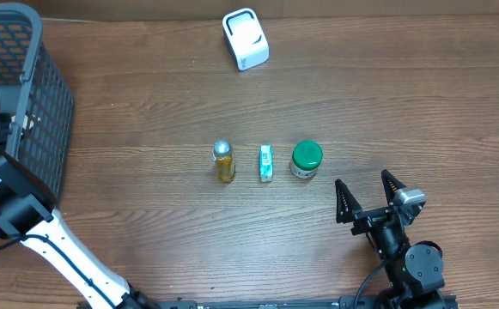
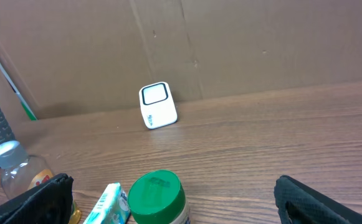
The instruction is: Scan the item barcode
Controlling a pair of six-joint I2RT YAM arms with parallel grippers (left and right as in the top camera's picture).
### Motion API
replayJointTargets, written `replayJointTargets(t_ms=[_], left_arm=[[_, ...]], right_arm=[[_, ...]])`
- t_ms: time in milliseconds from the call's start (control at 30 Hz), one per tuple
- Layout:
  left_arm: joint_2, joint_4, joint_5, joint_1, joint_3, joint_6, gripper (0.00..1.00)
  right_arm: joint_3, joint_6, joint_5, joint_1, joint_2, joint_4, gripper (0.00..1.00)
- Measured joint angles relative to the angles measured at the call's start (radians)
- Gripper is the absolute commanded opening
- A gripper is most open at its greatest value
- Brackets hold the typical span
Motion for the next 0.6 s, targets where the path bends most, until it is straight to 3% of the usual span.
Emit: replayJointTargets(t_ms=[400, 600], left_arm=[[-0.050, -0.022, 0.067, -0.011, 0.029, -0.137, 0.40], [-0.278, 0.050, 0.085, -0.045, 0.043, -0.210, 0.41]], right_arm=[[0.000, 0.000, 0.000, 0.000, 0.000, 0.000, 1.00], [0.000, 0.000, 0.000, 0.000, 0.000, 0.000, 1.00]])
